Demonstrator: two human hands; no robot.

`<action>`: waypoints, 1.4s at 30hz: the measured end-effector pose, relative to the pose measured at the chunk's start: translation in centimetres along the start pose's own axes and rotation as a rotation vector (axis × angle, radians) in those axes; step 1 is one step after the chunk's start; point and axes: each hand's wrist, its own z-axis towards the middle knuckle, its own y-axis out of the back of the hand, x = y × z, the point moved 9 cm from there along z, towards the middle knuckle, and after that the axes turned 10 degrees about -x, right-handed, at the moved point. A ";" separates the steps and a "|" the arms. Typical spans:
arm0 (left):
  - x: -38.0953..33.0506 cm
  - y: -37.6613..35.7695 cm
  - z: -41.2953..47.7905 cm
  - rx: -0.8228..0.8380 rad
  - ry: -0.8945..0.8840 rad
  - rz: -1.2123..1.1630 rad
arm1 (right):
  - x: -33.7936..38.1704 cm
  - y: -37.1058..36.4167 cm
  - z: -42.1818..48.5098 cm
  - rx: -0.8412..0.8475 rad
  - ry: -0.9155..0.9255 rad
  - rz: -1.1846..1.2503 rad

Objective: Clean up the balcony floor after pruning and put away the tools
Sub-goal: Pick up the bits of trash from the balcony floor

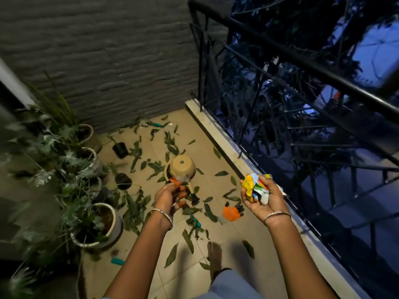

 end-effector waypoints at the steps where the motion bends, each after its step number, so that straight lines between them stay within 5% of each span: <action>1: -0.7 -0.6 0.7 -0.008 0.000 -0.006 | 0.6 -1.3 1.2 0.013 -0.005 0.000; 13: -9.4 -9.1 11.3 -0.176 0.050 -0.216 | 9.8 -18.2 14.9 0.081 -0.075 -0.224; 25: -15.0 -15.0 22.1 -0.318 0.062 -0.245 | 12.1 -27.5 29.2 0.073 -0.183 -0.270; 42: -31.3 -29.2 45.3 -0.345 0.123 -0.290 | 15.7 -53.7 52.3 0.088 -0.217 -0.522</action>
